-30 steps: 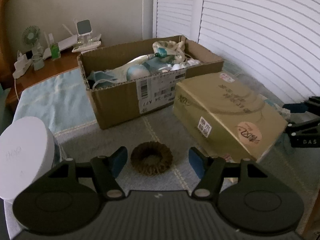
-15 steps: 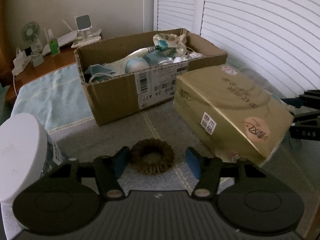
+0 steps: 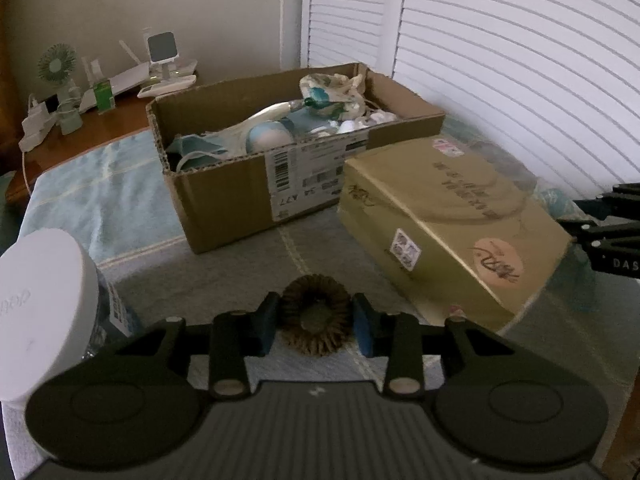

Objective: Organize soft objects
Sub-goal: 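Grasp the patterned pouch with the right gripper while the left grasps the brown rope ring, then carry the pouch into the box and open the right gripper while the left lifts the ring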

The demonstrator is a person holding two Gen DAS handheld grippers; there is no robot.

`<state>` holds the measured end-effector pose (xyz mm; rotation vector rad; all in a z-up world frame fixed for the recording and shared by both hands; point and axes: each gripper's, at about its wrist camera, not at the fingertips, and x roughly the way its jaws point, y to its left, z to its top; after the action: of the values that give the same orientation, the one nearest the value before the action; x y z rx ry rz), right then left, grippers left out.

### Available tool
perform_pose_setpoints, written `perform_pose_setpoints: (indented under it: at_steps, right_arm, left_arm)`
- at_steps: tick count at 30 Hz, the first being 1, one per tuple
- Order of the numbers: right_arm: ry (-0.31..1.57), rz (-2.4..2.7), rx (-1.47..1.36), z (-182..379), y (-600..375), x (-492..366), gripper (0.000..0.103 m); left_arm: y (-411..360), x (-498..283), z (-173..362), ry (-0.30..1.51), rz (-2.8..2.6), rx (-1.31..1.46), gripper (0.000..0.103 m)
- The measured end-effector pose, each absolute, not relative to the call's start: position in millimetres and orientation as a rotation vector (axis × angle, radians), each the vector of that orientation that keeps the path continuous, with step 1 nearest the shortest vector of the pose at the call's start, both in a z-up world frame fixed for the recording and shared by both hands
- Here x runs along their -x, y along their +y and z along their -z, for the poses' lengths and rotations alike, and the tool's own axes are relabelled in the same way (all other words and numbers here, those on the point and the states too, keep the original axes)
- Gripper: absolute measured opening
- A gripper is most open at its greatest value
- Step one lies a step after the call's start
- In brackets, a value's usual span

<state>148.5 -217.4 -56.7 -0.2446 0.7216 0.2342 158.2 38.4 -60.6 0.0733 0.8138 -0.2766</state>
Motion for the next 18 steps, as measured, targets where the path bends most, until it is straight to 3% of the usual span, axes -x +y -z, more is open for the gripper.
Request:
perform_pose_setpoints:
  at_steps: [18]
  right_arm:
    - [0.610, -0.282, 0.238, -21.8, -213.1, -125.5, 0.041]
  left_arm:
    - [36.7, -102.5, 19.8, 0.763, 0.462, -0.126, 0.036]
